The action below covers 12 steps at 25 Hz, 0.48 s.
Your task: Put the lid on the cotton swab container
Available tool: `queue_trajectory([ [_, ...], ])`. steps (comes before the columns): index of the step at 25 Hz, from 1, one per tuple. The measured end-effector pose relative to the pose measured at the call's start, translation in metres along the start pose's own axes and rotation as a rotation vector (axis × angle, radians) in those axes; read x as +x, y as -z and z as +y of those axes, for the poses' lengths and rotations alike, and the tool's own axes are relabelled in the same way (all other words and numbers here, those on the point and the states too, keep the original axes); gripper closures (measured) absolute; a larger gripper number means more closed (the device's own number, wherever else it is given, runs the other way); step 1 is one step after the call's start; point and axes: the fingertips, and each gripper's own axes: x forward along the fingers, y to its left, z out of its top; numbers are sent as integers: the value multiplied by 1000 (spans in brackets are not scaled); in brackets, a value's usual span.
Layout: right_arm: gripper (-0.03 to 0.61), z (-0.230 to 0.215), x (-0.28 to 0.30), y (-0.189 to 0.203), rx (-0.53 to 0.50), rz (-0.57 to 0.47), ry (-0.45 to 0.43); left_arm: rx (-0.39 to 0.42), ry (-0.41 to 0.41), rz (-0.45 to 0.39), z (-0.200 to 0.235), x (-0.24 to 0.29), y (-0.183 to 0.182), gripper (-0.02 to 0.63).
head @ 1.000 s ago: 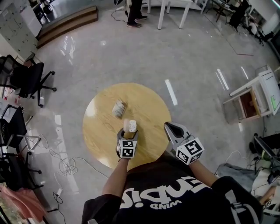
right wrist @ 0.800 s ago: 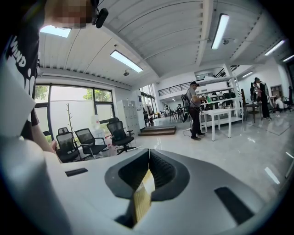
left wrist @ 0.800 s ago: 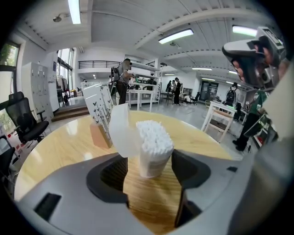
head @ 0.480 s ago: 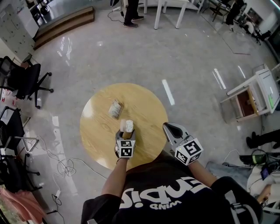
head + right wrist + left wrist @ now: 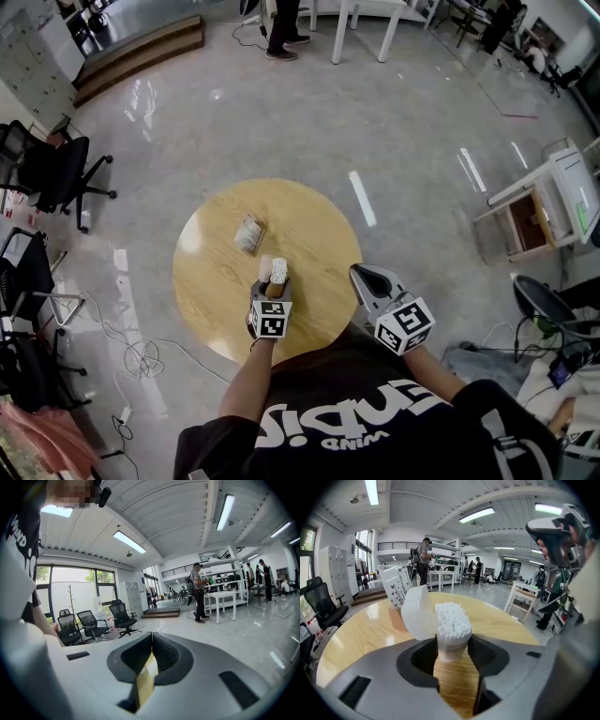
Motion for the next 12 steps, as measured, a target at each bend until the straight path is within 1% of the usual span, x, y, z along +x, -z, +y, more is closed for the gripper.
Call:
queue_trajectory([
  [6, 575, 1, 2, 3, 5, 6, -6, 48, 60, 9, -4, -2, 4, 411],
  [12, 575, -3, 8, 12, 4, 33, -21, 115, 150, 19, -16, -6, 9, 411],
])
